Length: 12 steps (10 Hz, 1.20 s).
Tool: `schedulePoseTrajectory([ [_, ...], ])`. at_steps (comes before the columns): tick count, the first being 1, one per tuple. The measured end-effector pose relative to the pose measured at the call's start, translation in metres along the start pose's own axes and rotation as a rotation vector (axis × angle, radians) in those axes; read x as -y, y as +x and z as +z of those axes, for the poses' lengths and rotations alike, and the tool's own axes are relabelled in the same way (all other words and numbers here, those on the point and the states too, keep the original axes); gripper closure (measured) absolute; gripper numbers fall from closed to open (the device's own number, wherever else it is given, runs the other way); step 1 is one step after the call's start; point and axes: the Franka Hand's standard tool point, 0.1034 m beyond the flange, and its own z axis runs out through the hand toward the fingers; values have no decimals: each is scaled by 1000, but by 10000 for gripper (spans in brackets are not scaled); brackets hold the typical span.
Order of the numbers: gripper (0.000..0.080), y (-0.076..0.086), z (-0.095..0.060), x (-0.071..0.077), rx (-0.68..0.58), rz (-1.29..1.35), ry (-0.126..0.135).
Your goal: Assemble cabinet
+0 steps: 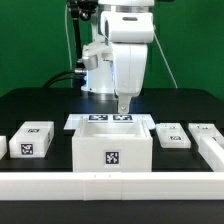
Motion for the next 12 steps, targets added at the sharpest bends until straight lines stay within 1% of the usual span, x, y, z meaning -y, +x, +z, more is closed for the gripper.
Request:
schedulePoseTrajectory([
  [3,150,1,3,1,-2,11,4],
  [4,150,6,14,1,-6,49,20],
  [5,150,14,26,2,-10,80,42],
  [6,150,19,34,2,-16,85,46],
  [7,150,20,38,0,-21,85,24],
  [8,150,18,44,3,-22,89,36],
  [9,150,18,47,5,-23,89,42],
  [12,150,20,51,12,-23,102,45],
])
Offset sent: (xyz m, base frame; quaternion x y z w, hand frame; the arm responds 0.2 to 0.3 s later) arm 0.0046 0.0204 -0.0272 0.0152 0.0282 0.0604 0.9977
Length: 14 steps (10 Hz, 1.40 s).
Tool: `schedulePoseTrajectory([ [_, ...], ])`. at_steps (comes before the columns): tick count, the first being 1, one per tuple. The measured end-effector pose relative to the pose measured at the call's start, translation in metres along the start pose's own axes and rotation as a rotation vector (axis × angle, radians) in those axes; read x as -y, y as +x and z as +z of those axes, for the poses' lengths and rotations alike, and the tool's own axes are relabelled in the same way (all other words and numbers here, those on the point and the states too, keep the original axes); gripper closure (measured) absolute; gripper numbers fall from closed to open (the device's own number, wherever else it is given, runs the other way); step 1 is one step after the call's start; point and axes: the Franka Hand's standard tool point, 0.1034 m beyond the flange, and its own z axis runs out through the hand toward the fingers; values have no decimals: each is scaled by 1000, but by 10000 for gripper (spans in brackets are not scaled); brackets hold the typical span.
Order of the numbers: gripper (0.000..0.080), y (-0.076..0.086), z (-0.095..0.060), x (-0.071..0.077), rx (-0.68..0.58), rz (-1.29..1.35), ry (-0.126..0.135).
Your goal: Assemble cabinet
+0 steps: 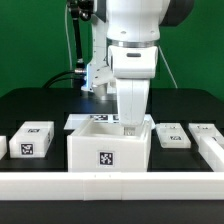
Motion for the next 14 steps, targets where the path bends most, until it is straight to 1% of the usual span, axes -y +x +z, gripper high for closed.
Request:
schedulePoseTrajectory([
  [1,150,2,2,3,0,14,3],
  [4,150,3,3,2,-1,23,-4],
  [5,262,3,3,1,-1,23,-4],
  [6,397,3,3,2,-1,24,-4],
  [7,397,3,3,1,-1,24,-4],
  [8,601,2,3,1,-1,25,-4],
  [9,601,2,3,1,-1,25,-4],
  [10,746,1,3,1,-2,26,-5],
  [11,767,2,3,1,-2,26,-7],
  [14,767,2,3,1,-2,26,-7],
])
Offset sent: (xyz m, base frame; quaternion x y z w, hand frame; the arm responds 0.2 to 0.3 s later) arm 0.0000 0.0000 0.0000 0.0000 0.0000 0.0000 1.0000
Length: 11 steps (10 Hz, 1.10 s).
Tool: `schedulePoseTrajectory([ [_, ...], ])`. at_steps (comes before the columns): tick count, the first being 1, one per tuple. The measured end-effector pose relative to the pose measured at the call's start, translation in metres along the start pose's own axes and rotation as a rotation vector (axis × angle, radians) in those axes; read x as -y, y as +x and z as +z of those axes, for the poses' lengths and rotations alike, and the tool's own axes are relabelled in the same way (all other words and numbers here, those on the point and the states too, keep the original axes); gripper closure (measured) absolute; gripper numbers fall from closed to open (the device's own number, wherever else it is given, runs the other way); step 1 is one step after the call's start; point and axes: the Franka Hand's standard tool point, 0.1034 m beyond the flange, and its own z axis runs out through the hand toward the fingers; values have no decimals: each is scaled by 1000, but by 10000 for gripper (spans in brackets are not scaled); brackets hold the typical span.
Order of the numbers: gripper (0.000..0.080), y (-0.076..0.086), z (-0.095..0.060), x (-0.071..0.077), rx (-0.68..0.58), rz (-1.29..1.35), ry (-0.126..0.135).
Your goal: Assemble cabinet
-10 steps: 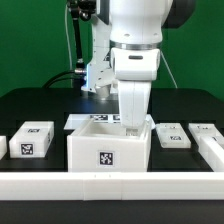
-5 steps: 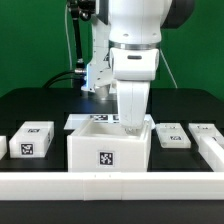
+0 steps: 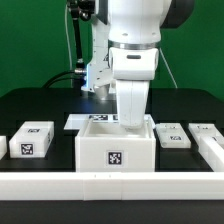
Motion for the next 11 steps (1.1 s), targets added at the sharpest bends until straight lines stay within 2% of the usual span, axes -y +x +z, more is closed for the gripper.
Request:
schedulePoseTrajectory([
  [4,767,0,-1,-1,-1,-6,-3],
  [6,767,3,-5,-12,-5,-24,-24],
  [8,768,17,-7,-24,-16,-36,-38],
  [10,768,46,-10,-33,-38,-61,-71],
  [11,768,58,-9,-34,-48,-66,-71],
])
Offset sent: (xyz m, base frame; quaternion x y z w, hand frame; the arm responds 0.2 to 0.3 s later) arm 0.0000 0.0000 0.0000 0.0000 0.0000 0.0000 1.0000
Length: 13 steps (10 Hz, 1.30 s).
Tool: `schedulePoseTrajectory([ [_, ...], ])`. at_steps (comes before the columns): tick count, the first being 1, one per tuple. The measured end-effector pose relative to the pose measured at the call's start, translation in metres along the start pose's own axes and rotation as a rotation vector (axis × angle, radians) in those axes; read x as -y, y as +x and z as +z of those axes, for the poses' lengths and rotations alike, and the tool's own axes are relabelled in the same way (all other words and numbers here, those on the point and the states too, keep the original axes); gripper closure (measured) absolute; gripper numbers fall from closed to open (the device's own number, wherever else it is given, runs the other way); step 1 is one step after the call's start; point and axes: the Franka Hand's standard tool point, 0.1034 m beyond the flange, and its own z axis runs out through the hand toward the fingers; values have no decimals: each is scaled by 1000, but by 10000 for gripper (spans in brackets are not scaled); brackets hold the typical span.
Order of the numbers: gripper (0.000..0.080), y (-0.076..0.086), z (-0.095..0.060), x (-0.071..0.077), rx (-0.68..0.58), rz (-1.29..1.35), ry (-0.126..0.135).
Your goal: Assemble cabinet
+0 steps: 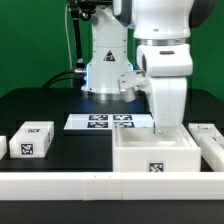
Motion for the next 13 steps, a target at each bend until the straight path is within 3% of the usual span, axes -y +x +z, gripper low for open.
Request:
schedulePoseTrajectory([
  [3,768,34,2,-2,-22,-19,-4],
  [10,770,34,4,-8,-27,-15,-5],
  [11,562,34,4,-8,-27,-15,-5],
  [12,562,33,4,-8,-27,-15,-5],
  [13,425,33,4,-8,-27,-14,-5],
])
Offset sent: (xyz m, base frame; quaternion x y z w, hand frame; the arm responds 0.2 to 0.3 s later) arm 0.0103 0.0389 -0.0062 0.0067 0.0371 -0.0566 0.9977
